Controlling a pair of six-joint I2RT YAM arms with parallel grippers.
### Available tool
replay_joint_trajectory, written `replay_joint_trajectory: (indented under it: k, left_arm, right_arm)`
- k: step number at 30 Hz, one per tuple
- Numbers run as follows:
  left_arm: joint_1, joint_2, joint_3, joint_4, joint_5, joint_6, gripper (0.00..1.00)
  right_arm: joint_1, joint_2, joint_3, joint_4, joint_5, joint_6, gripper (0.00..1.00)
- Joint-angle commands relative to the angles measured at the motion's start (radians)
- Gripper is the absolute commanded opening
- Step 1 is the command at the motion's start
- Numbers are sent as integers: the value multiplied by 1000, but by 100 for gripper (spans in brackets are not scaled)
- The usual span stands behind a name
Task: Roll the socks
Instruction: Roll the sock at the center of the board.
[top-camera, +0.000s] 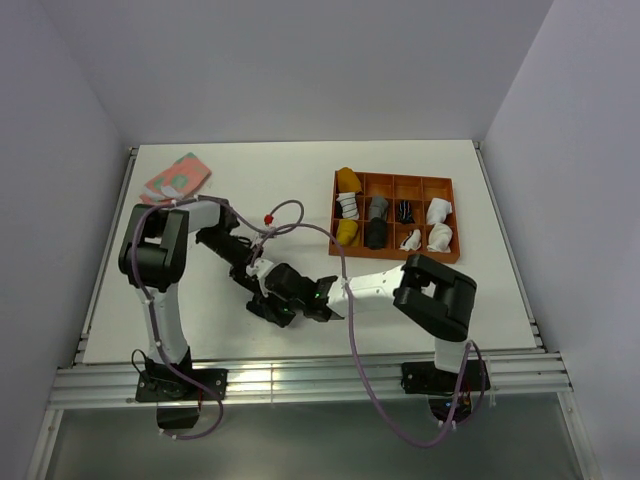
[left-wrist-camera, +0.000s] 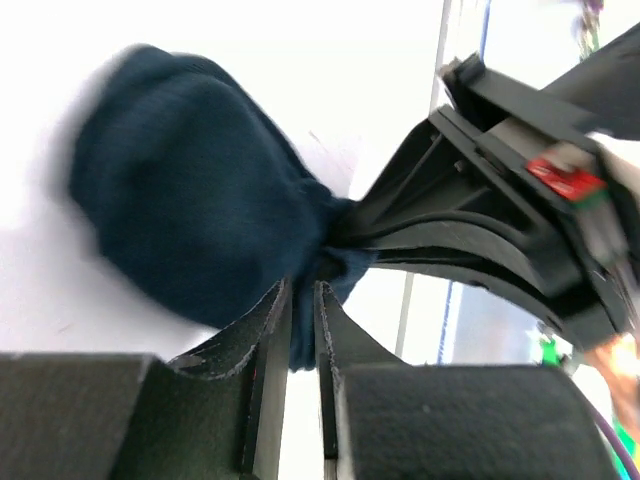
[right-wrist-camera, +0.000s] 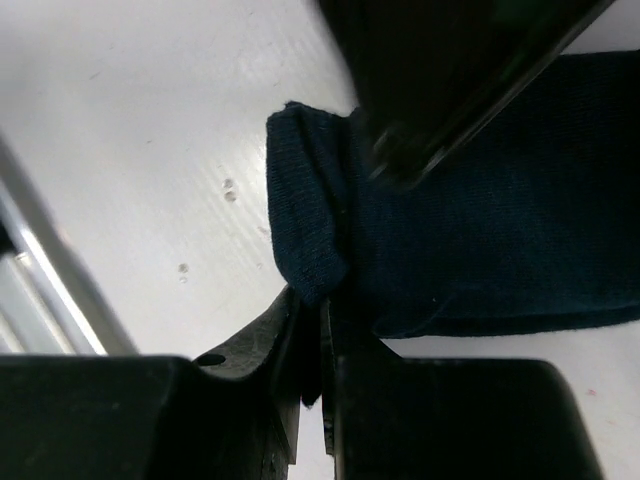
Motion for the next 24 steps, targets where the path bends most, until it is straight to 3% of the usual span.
replay_joint_trajectory:
  k: [1,10,14,16,20,24]
  left_arm:
    - [48,-82,-2,74,80,-38,20]
    - [178,-272,-146,269,41,-102,18]
    - [210,-438,-270,493,-31,-199,20]
    - [209,-553,-356,638,-74,-248,27]
    - [146,-684,-456,793,-206,-280,37]
    - [-4,-753,-526,873,-326,-260,40]
  right_arm:
    - [-39,-15,-34,-37,-179,64,0]
    - [-222,63,61,-140,-506,164,0]
    - [-296,112,137,-189,-651,204,0]
    - [-320,147,174,-242,-684,213,0]
    - [-349,204,269,-329,-775,221,0]
    - [-365,245,337,-424,-806,202,1]
